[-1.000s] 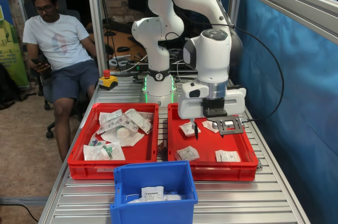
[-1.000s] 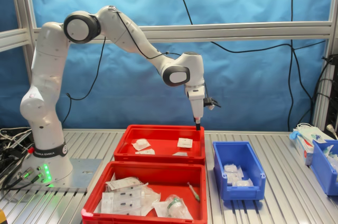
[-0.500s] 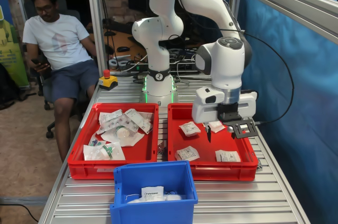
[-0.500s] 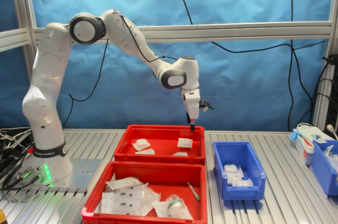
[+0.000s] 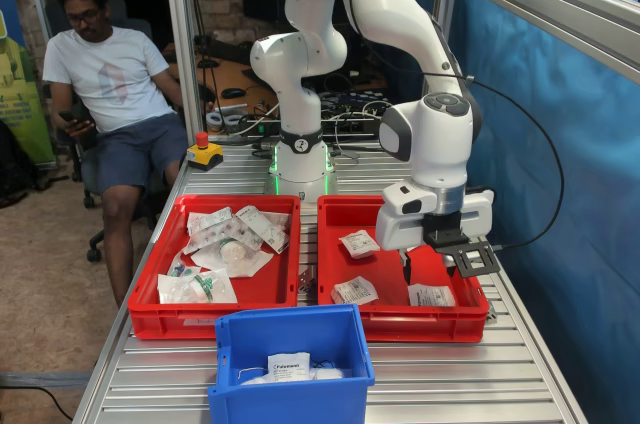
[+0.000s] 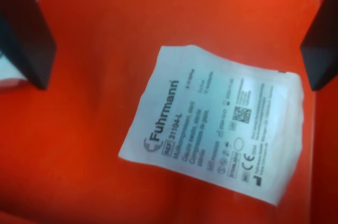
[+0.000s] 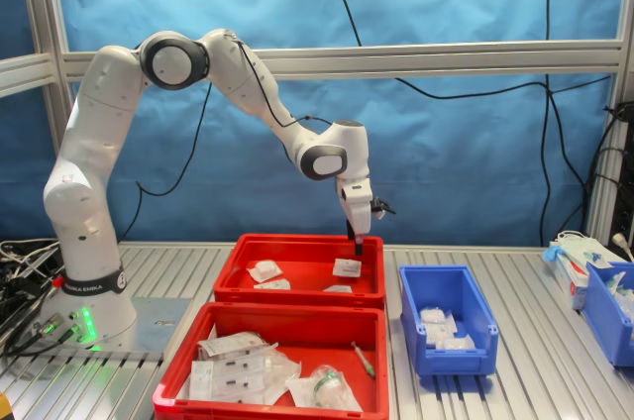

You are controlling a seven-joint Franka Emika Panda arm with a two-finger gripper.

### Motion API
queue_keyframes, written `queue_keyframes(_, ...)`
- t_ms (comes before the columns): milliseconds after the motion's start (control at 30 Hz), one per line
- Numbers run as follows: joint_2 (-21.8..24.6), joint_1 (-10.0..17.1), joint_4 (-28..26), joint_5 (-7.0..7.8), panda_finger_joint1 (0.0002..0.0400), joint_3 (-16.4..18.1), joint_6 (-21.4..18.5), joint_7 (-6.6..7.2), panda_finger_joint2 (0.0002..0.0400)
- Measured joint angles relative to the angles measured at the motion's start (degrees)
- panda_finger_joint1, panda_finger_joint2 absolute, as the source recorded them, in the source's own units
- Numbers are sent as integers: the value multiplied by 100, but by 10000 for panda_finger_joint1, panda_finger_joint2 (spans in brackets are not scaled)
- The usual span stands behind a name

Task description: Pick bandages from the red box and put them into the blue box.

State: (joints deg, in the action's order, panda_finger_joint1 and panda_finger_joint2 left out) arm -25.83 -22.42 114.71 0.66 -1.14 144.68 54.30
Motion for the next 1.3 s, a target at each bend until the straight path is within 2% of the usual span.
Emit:
queue_keyframes(500, -271, -321, 9, 0, 400, -323, 125, 0, 400)
queue_keyframes(1067, -368, -413, 9, 0, 400, -402, 135, 0, 400)
queue_keyframes(1200, -373, -422, 9, 0, 400, -403, 135, 92, 400)
queue_keyframes(1300, -375, -422, 9, 0, 400, -403, 135, 214, 400)
